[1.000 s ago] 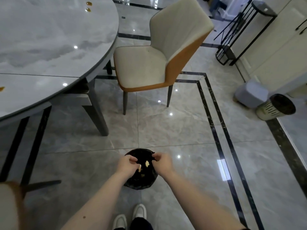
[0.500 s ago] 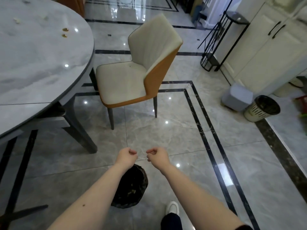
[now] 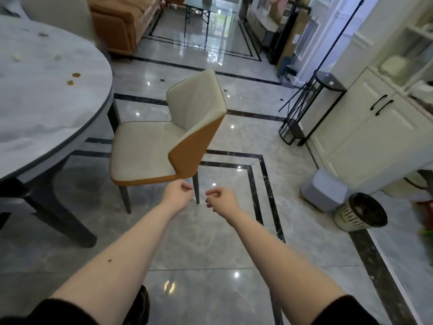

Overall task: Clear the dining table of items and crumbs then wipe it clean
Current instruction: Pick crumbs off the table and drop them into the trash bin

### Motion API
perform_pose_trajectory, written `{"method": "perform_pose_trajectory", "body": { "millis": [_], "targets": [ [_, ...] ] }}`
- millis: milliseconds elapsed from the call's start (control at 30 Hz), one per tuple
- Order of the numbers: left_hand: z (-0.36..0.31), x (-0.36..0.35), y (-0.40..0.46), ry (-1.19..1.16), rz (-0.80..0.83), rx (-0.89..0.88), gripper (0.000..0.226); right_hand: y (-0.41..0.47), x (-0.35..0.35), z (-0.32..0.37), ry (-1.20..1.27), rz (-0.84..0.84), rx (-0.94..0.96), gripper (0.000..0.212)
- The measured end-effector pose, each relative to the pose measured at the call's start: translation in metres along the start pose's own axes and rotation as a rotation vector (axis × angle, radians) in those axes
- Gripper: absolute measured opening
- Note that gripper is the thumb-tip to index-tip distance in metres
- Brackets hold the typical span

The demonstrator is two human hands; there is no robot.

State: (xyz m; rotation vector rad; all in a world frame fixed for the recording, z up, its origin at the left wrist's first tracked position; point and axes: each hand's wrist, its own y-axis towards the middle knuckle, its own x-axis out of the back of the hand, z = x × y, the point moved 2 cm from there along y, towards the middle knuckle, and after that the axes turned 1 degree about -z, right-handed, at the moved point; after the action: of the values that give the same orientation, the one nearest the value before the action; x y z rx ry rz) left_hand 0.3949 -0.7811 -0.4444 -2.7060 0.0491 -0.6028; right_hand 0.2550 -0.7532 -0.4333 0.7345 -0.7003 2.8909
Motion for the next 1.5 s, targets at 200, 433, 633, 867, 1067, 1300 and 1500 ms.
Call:
{"method": "perform_pose_trajectory", "body": {
  "millis": [200,433,633,867,1067,1300,1500],
  "targets": [
    [-0.075,-0.010,0.084,-0.008,-0.127,-0.096,0.025,0.088,0.052,0.053,-0.002,-0.006,0.094,0.014],
    [-0.184,-0.016,0.214,-0.017,-0.211,-0.211,0.007,0.212,0.110,0.144,0.012,-0.001,0.195,0.018],
    [-0.253,-0.035,0.306,-0.023,-0.280,-0.220,0.008,0.311,0.155,0.191,0.071,0.046,0.180,0.022],
    [-0.303,-0.053,0.420,-0.083,-0.349,-0.162,0.009,0.443,0.185,0.235,0.045,0.119,0.262,0.023],
    [-0.324,-0.058,0.513,-0.192,-0.601,-0.021,0.010,0.552,0.186,0.282,-0.088,0.269,0.367,0.022],
    [-0.316,-0.018,0.588,-0.212,-0.796,0.112,0.011,0.645,0.155,0.345,-0.154,0.447,0.443,0.022],
    [-0.296,0.050,0.652,-0.245,-0.953,0.184,0.008,0.704,0.079,0.415,-0.158,0.610,0.515,0.023]
  ]
}}
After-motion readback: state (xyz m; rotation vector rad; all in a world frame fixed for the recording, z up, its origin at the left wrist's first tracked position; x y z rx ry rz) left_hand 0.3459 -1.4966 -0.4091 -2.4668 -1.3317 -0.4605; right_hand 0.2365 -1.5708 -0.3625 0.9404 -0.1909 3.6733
